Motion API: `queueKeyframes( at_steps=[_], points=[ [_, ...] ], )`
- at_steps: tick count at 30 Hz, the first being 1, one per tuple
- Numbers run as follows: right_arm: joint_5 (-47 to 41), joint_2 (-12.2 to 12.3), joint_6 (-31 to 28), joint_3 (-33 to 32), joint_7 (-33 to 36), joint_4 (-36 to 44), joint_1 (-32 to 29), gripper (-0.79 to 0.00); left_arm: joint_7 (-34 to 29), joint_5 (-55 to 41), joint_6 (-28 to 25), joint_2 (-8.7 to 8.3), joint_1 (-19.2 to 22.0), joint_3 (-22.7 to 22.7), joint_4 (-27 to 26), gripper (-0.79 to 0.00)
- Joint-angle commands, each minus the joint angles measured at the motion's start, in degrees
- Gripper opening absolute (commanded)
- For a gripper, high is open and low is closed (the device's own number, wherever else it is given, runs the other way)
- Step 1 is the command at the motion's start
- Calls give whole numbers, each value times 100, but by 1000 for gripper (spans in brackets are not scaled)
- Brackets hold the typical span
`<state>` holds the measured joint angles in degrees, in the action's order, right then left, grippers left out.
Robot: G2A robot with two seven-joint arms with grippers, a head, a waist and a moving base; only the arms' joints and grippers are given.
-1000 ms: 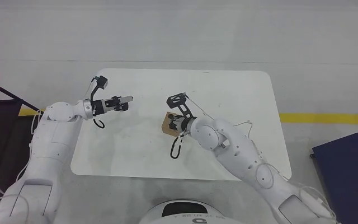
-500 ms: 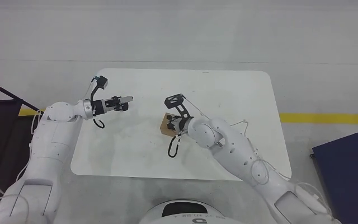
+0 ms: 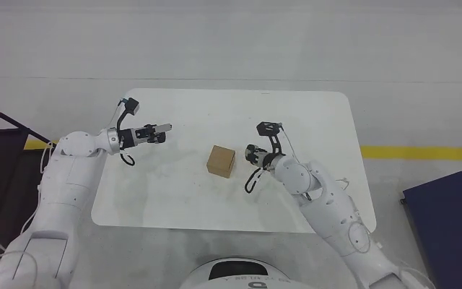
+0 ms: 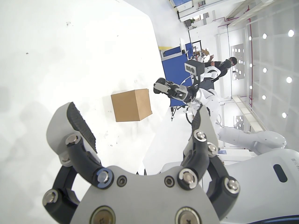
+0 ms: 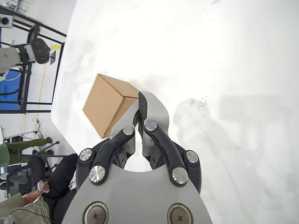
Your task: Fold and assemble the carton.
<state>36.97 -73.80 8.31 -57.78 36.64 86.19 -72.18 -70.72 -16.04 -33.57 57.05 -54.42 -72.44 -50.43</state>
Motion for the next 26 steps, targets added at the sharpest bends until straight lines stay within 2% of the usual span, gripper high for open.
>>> queueKeyframes(
  at_steps=[1, 8, 13, 18, 25, 26],
  points=[
    [-69, -28, -62, 122, 93, -128, 56, -785, 0, 0, 0, 0, 0, 0, 0, 0],
    [-419, -149, -458, 531, 253, -399, 325, -785, 0, 0, 0, 0, 0, 0, 0, 0],
    [-583, -160, -561, 471, 212, -534, 405, -785, 0, 0, 0, 0, 0, 0, 0, 0],
    [-834, -44, -858, -64, -17, -177, 118, -785, 0, 0, 0, 0, 0, 0, 0, 0],
    [-1376, 200, -2115, -1298, -548, 914, -715, -785, 0, 0, 0, 0, 0, 0, 0, 0],
    [-1429, 225, -2200, -1430, -539, 988, -781, -603, 0, 0, 0, 0, 0, 0, 0, 0]
  ],
)
